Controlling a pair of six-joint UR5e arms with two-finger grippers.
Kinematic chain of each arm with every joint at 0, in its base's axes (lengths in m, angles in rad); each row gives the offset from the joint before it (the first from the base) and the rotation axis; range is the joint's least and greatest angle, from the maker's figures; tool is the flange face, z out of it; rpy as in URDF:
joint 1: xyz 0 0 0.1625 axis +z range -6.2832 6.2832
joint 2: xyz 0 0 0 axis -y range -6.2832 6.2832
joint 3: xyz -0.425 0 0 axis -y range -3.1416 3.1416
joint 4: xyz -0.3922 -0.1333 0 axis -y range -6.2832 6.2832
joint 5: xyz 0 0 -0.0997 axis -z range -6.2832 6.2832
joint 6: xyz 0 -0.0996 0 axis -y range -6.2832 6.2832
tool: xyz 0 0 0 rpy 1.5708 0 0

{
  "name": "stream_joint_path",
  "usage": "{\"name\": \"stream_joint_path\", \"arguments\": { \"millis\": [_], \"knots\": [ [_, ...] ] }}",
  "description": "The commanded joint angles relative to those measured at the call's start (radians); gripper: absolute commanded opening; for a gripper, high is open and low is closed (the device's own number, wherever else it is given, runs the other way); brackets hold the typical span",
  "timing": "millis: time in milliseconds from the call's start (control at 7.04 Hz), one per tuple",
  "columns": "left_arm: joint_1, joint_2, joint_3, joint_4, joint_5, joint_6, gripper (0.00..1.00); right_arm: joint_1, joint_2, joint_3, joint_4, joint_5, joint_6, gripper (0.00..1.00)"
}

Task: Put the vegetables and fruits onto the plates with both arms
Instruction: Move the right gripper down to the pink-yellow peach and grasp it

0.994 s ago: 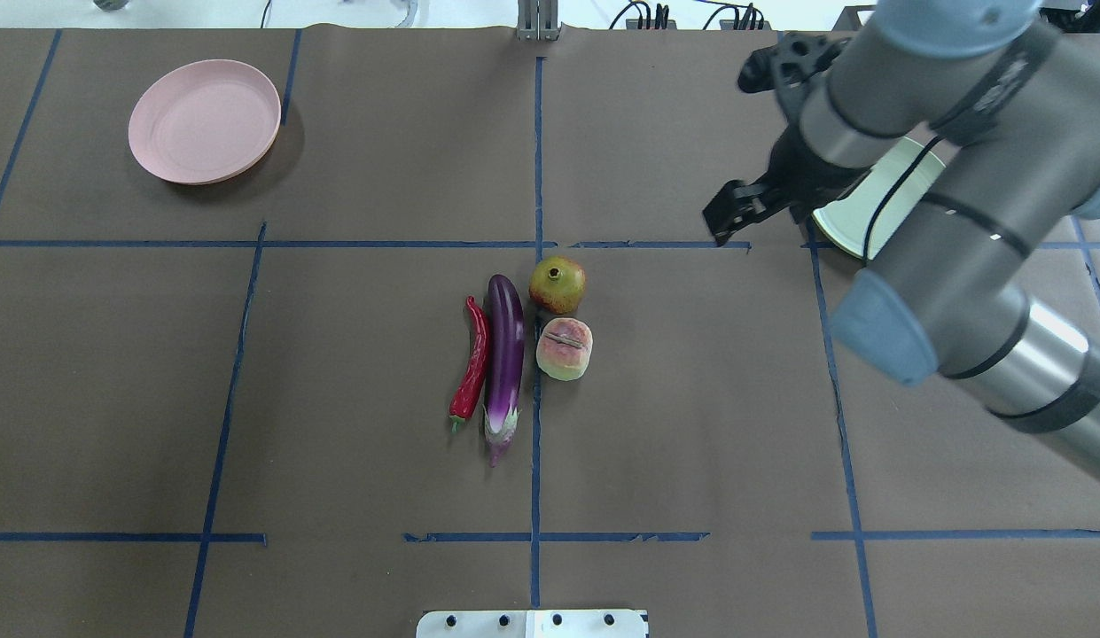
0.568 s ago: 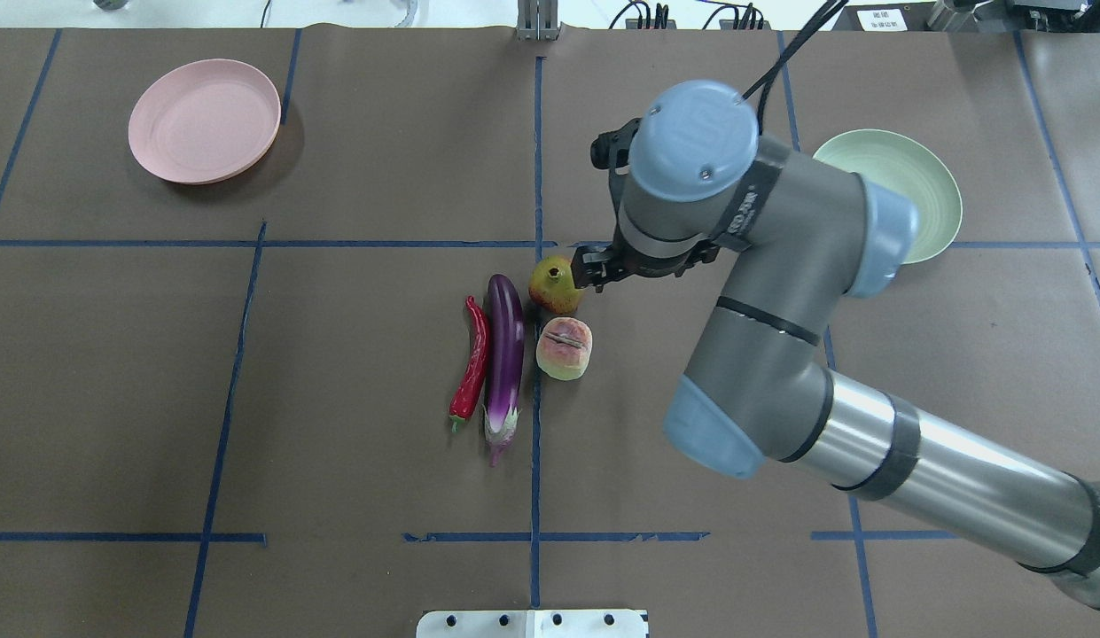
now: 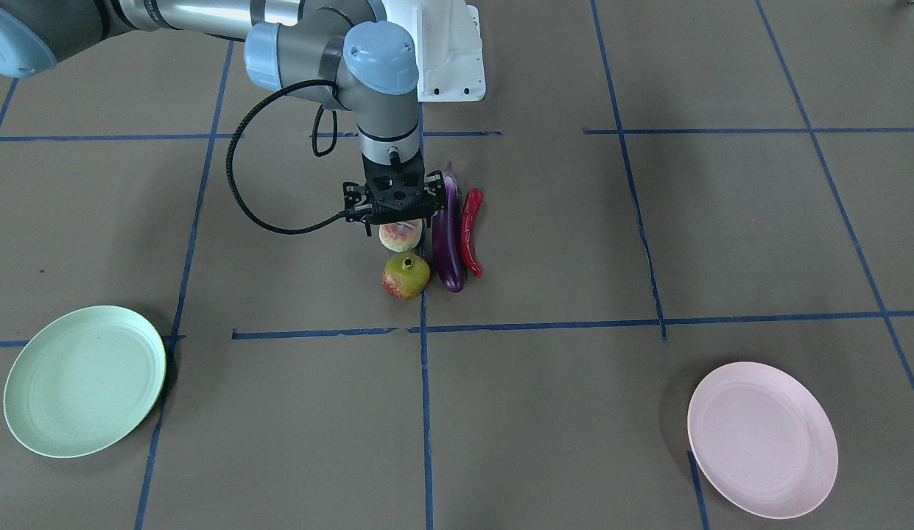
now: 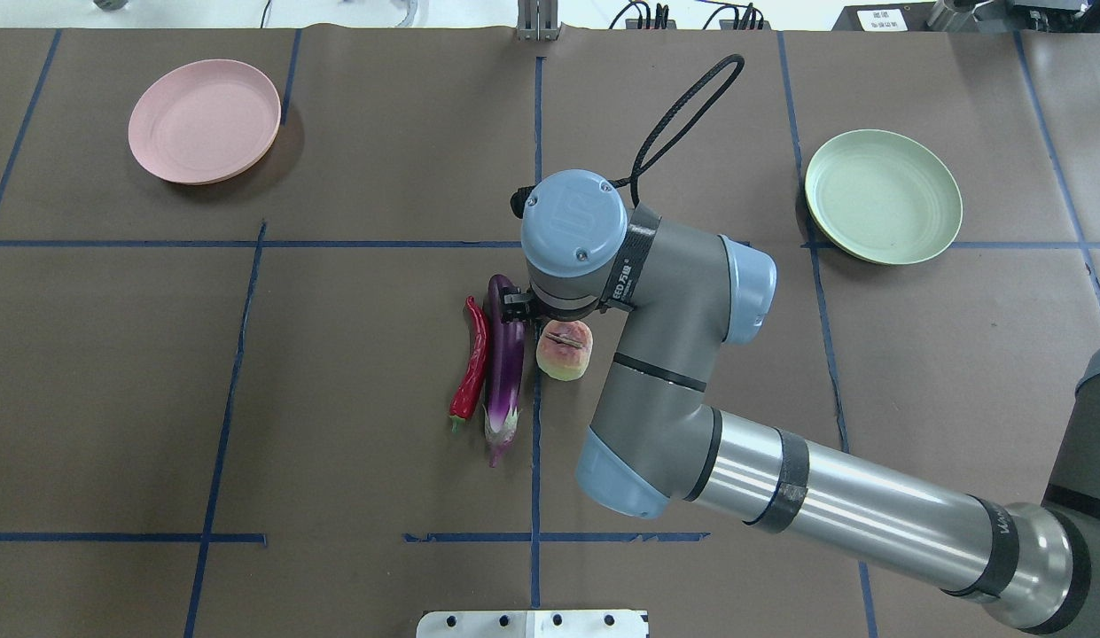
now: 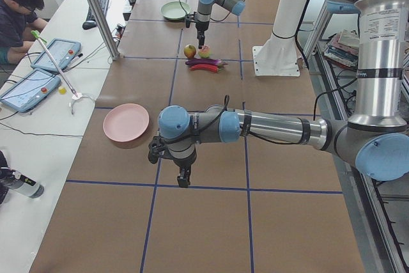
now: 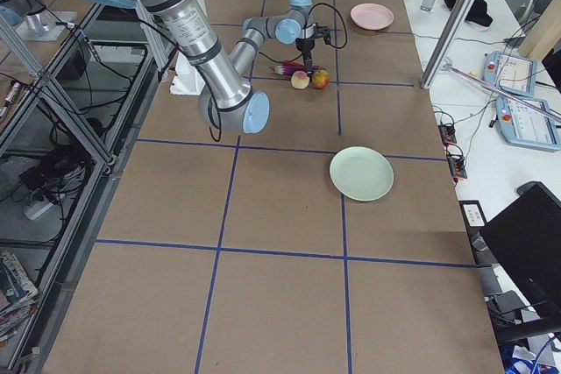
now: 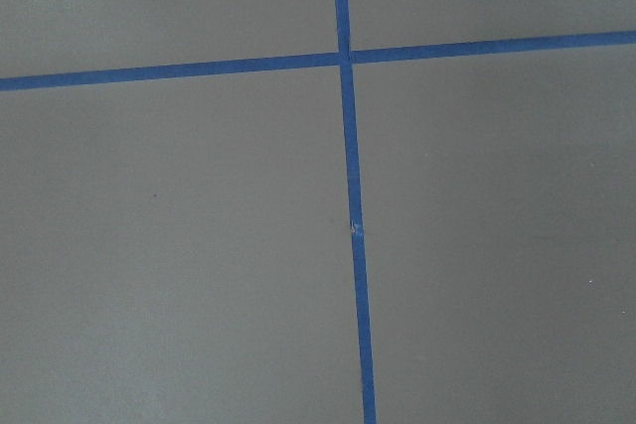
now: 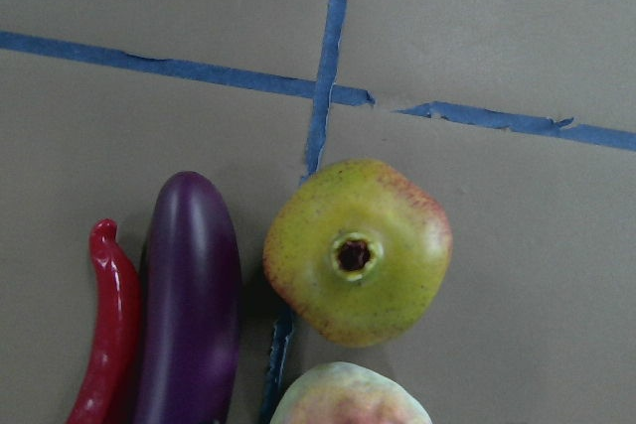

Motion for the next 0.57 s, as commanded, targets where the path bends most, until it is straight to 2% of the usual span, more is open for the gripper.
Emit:
{"name": "stream_joint_path", "arguments": {
  "millis": [0, 284, 426],
  "knots": [
    [0.001, 0.000, -0.001, 0.000, 0.000, 0.000, 1.00, -0.027, 0.004, -0.046, 0.003, -0.010, 0.004, 1.00],
    [0.001, 0.002, 0.001, 0.000, -0.002, 0.000, 1.00, -0.044, -0.005, -0.066, 0.003, -0.010, -0.001, 1.00],
    [0.001, 0.002, -0.001, 0.000, -0.002, 0.000, 1.00, -0.044, -0.001, -0.075, 0.003, -0.008, -0.007, 0.89]
  ]
}}
